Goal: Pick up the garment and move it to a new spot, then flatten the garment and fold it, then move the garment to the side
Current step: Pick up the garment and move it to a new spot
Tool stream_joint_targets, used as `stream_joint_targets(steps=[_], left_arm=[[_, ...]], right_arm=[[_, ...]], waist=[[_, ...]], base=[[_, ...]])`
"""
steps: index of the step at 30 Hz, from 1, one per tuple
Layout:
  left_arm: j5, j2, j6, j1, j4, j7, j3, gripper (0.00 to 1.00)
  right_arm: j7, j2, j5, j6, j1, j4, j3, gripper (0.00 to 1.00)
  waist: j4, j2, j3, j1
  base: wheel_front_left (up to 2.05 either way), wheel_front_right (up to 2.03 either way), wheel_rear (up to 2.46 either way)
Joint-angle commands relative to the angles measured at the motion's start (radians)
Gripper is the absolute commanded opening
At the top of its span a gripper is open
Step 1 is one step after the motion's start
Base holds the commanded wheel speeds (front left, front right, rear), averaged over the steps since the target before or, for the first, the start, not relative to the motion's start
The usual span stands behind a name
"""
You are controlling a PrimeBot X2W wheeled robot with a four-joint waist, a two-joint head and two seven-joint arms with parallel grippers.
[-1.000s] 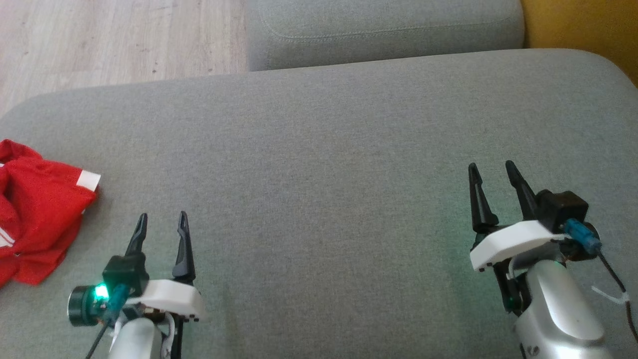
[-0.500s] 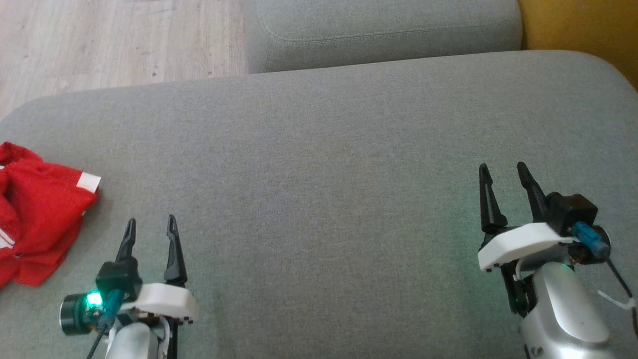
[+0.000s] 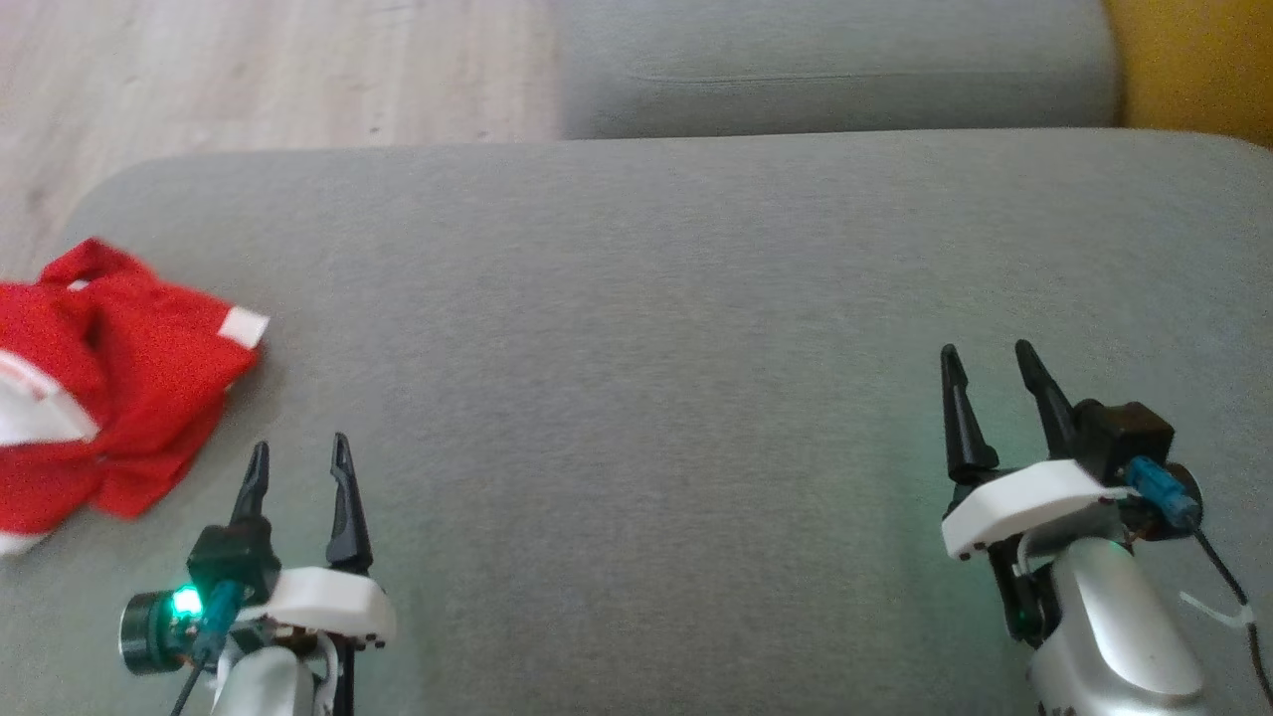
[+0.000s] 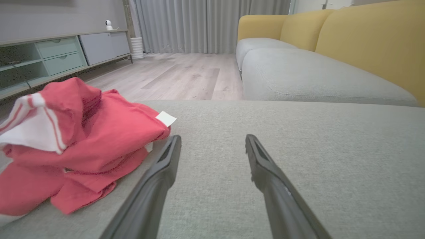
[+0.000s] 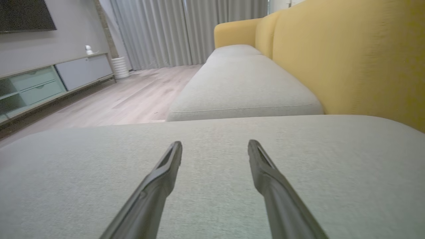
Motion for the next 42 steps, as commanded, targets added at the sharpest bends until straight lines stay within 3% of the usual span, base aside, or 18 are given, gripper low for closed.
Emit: stream_joint_targets(steps=[1,10,20,29,33,42], left_arm=[[0.003,0.007,0.000,-0.016,-0.022,-0.012,0.026,1.00],[0.006,0.005,-0.008,-0.028,-0.034,-0.012,0.019,1.00],[0.003,0.004,-0.013,-0.023,-0.044,-0.012,0.032,1.00],[0.002,0.008,-0.033,-0.080,-0.073,-0.012,0.042,1.00],[0.010,0.062,-0.050,-0.204,-0.058,-0.012,0.061,1.00],[0.002,0.187,-0.074,-0.464,0.153,-0.012,0.086,1.00]], right_arm=[[-0.011,0.004,0.009,-0.001,-0.023,-0.030,0.033,1.00],[-0.011,0.004,0.057,-0.001,-0.027,-0.025,0.100,1.00],[-0.011,0.004,0.084,-0.001,-0.030,-0.013,0.125,1.00],[-0.011,0.004,0.081,-0.001,-0.035,-0.012,0.122,1.00],[-0.011,0.004,0.061,-0.001,-0.049,-0.012,0.122,1.00],[-0.011,-0.006,0.019,-0.001,-0.111,-0.035,0.150,1.00]], waist=[[0.067,0.0000,0.008,0.0000],[0.256,0.0000,0.026,0.0000],[0.388,0.0000,0.044,0.0000],[0.417,0.0000,0.073,0.0000],[0.397,0.0000,0.117,0.0000],[0.297,0.0000,0.253,0.0000]], base=[[0.00,0.00,0.00],[0.00,0.00,0.00],[0.00,0.00,0.00],[0.00,0.00,0.00],[0.00,0.00,0.00],[0.00,0.00,0.00]])
